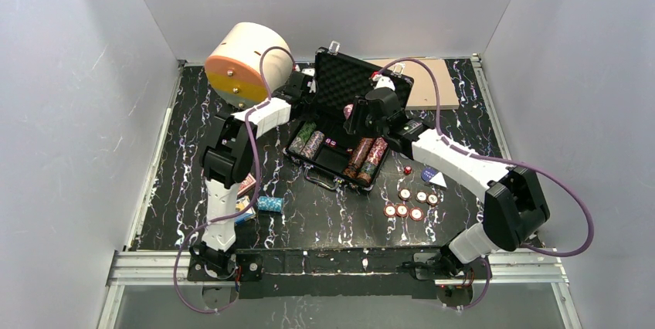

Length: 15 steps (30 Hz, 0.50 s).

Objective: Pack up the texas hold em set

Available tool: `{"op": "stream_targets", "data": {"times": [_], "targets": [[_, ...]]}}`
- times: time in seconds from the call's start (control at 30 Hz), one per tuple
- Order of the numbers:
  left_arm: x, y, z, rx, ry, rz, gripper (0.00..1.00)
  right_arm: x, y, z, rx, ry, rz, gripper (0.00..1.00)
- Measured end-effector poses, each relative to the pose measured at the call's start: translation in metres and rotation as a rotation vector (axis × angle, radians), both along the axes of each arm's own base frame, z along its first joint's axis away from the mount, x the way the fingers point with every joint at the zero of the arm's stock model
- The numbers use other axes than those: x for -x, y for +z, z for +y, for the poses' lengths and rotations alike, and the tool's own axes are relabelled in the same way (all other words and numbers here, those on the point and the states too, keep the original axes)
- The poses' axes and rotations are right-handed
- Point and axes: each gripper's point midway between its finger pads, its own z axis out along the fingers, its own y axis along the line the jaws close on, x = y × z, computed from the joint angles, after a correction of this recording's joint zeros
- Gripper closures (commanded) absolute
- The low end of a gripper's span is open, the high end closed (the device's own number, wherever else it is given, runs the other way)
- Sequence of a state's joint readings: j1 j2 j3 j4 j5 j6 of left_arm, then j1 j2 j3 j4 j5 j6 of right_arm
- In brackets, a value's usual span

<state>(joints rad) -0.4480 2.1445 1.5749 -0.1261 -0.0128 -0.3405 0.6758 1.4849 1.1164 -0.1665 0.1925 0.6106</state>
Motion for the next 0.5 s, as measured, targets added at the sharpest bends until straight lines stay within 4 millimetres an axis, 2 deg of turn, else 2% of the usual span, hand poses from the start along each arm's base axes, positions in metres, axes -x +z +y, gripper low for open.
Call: {"op": "stream_targets", "data": {"times": [0.1,0.3,0.5], "targets": [[0.008,-0.008,0.006,-0.019,-0.005,0.015,0.86,0.0,-0.003,0.001,0.002,0.004,0.008,0.71],[0.018,0.0,0.012,-0.04,-0.019,0.013,0.86,-0.004,-0.004,0.006,-0.003,0.008,0.019,0.71],[0.02,-0.001,0.014,-0.048,-0.02,0.013,0.86,-0.008,-0.013,0.011,0.002,0.008,0.042,0.71]]}}
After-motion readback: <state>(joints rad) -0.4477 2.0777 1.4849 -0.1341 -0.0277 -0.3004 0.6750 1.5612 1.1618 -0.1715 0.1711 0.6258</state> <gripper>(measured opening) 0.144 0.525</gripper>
